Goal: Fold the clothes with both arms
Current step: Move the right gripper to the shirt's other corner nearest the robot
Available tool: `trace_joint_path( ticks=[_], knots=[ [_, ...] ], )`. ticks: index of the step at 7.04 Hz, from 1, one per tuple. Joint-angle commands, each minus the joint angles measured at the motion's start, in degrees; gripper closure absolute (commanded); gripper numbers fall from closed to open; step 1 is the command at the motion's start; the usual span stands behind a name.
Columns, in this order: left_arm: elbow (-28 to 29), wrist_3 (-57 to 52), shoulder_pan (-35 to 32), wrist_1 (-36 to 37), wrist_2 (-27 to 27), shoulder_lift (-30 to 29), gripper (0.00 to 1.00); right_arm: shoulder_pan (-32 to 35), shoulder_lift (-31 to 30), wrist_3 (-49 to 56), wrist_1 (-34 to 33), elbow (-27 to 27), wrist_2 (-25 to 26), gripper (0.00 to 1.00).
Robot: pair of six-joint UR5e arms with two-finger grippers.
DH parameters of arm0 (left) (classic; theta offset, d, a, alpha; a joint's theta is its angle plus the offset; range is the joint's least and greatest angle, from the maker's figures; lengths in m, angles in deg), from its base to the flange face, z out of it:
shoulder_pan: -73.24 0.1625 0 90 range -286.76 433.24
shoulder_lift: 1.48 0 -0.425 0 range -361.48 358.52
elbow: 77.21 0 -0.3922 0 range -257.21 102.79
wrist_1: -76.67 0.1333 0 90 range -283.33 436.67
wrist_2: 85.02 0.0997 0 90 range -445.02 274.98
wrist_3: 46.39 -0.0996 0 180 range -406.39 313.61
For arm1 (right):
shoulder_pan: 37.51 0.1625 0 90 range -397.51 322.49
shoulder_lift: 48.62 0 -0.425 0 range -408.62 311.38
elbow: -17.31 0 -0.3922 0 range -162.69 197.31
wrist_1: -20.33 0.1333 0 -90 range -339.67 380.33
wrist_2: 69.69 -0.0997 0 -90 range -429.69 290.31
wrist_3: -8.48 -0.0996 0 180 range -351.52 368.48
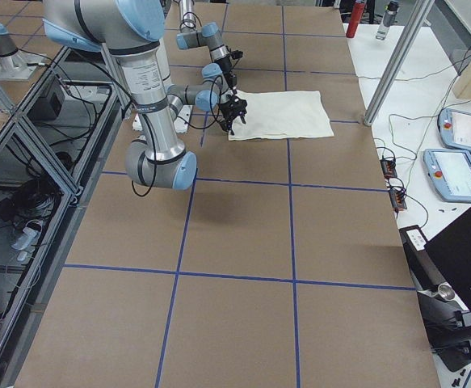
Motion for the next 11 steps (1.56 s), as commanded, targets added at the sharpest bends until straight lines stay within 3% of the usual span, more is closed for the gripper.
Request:
trace_joint_path(
  ticks=[1, 2, 4, 5, 7, 8, 11],
  knots=[
    [0.00, 0.00, 0.00, 0.00, 0.00, 0.00, 1.00, -0.48, 0.20, -0.22, 0.28, -0.24, 0.16, 0.15],
    [0.00, 0.00, 0.00, 0.00, 0.00, 0.00, 1.00, -0.57, 0.21, -0.57, 0.36, -0.24, 0.25, 0.17],
    [0.00, 0.00, 0.00, 0.00, 0.00, 0.00, 1.00, -0.92, 0.21, -1.10, 0.80, -0.33, 1.74, 0.35],
    [0.00, 0.00, -0.09, 0.00, 0.00, 0.00, 1.00, -1.10, 0.21, -0.93, 0.98, -0.33, 1.83, 0.36],
    [0.00, 0.00, -0.09, 0.00, 0.00, 0.00, 1.00, -1.10, 0.29, -1.01, 0.98, -0.33, 1.74, 0.65],
    [0.00, 0.00, -0.09, -0.09, 0.00, 0.00, 1.00, -1.10, 0.73, -1.45, 1.07, -0.33, 1.83, 1.00],
    [-0.79, -1.57, -0.35, 0.00, -0.17, -0.09, 1.00, -0.23, 1.87, -4.35, 0.98, 1.59, 1.83, 1.00]
  ],
)
